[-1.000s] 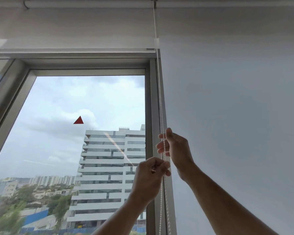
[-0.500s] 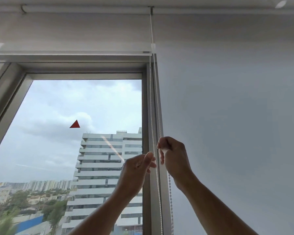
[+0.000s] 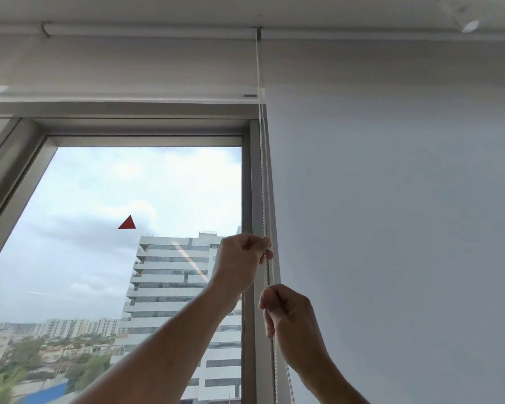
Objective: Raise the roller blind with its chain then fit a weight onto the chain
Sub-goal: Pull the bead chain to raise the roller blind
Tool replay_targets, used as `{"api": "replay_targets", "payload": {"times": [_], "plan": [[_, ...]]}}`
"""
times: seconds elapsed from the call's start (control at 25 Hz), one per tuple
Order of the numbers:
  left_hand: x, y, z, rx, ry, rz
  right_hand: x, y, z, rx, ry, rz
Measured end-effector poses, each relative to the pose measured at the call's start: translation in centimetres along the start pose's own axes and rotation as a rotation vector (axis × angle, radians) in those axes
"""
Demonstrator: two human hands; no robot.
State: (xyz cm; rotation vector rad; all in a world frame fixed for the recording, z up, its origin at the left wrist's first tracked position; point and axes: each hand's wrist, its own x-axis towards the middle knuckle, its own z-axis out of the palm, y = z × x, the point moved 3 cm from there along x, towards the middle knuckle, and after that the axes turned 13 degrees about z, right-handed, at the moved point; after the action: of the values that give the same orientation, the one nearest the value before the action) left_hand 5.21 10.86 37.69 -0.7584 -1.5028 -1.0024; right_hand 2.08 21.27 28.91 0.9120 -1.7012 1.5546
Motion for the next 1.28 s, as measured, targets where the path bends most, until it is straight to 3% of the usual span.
{"api": "replay_targets", "payload": {"times": [0.16,0.36,0.56,0.84,1.12,1.28], "plan": [[-0.9,0.2,0.0,0.034,-0.006,0.032,0.6,0.6,-1.0,0.051,-0.062,0.085],[-2.2,0.3,0.3,0.100,-0.043,0.102,2.5,0.4,-2.0,0.120,0.129,0.155],[-4.4,-0.6,0.1,0.161,-0.048,0.155,4.9,-2.9,-2.2,0.047,0.206,0.086],[-7.2,-2.0,0.4,0.052,-0.078,0.141,7.2,-5.1,-1.1,0.057,0.114,0.070],[-8.0,-3.7,-0.1,0.113,-0.199,0.160,6.5,-2.8,-0.9,0.031,0.208,0.004],[-8.6,-4.5,0.2,0.035,-0.258,0.124,6.4,-2.4,-0.5,0.046,0.161,0.019]]}}
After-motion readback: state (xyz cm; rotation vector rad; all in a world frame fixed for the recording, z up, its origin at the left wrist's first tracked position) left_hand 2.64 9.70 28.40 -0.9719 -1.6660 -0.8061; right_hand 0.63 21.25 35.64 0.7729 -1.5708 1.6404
